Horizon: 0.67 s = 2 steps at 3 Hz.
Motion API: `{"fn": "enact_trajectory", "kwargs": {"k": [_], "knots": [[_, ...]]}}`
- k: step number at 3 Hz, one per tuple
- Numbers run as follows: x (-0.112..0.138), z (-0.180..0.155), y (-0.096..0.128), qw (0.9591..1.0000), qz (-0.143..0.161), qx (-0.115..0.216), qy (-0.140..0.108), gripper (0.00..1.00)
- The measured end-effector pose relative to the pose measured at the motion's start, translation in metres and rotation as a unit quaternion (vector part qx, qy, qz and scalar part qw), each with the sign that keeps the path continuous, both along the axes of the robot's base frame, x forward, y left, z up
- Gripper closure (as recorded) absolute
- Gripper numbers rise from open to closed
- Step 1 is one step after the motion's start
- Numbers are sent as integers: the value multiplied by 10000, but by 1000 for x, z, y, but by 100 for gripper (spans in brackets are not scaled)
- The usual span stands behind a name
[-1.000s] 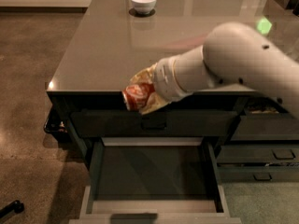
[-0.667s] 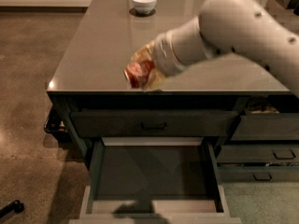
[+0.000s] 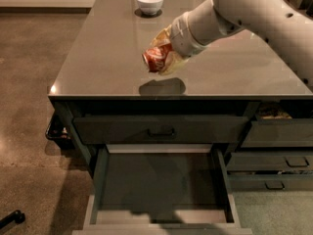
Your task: Pick coke can from middle drawer and place on counter
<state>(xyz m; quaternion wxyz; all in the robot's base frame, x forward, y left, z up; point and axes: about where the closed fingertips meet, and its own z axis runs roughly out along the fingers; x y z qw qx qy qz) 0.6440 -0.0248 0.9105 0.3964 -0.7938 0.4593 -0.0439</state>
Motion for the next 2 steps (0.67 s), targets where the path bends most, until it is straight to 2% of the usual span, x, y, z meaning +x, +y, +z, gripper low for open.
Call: {"fn": "enact_trajectory", "kwargs": {"k": [1, 2], "knots": [[13, -12, -10, 9979, -23, 568, 318, 100], [17, -22, -18, 9925, -29, 1083, 568, 100]]}}
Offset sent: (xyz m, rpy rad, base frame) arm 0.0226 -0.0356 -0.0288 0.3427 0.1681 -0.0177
